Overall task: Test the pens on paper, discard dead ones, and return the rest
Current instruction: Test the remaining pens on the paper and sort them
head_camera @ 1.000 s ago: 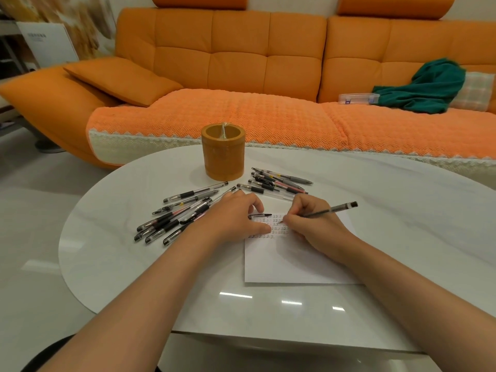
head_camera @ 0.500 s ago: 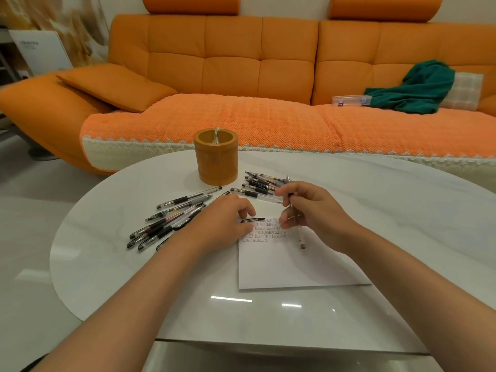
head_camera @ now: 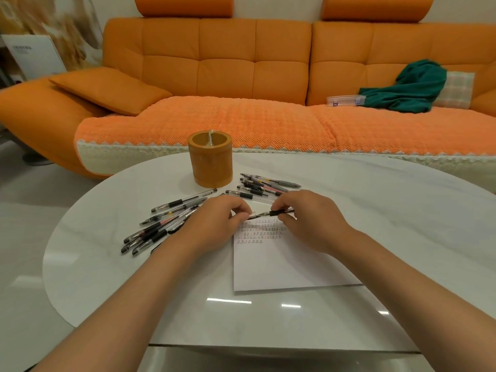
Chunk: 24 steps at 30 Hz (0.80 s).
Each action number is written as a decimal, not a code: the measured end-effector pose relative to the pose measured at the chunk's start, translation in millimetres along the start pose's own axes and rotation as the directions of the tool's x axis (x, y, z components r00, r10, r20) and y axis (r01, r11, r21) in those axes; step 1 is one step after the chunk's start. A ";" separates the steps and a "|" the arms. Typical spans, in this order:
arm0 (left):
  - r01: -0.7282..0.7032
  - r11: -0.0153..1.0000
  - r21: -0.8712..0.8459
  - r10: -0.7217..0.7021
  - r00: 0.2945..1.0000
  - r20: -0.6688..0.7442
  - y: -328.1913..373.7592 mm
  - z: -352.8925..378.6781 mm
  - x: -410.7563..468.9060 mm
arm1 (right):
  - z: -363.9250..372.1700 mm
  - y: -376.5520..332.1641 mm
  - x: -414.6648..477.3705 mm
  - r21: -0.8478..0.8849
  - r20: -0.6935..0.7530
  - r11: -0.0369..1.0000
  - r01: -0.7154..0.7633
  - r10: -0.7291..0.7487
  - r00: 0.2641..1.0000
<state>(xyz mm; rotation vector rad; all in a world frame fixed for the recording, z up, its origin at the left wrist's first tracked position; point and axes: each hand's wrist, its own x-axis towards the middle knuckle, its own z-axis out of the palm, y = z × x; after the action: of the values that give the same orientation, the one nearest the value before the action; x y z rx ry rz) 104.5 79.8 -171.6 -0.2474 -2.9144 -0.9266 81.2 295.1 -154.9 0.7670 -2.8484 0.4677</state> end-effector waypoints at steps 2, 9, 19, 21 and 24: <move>0.000 1.000 0.004 0.000 1.000 0.011 1.4 -0.7 -0.3 | 1.7 0.1 0.7 -0.003 0.013 1.000 0.000 0.000 1.000; 0.005 0.991 -0.137 0.002 0.999 0.048 12.6 -1.5 -3.2 | 4.8 -0.9 1.8 0.067 0.028 0.997 0.050 -0.052 0.998; 0.207 0.838 -0.505 -0.064 0.956 0.286 30.4 -0.9 -12.7 | 19.4 -11.7 -4.0 -0.232 -0.134 0.942 0.242 -0.277 0.951; 0.217 0.833 -0.509 -0.062 0.951 0.304 31.2 0.2 -14.2 | 21.9 -12.5 -6.0 -0.230 -0.149 0.946 0.229 -0.267 0.952; 0.209 0.854 -0.477 -0.064 0.951 0.301 31.7 -0.1 -14.5 | 24.2 -14.6 -8.9 -0.193 -0.171 0.958 0.214 -0.248 0.954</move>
<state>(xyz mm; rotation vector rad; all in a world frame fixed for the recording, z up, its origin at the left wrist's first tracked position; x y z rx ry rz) 124.3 103.4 -155.2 -0.2076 -2.8902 -1.8185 94.7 279.1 -175.9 0.9509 -2.5371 0.2435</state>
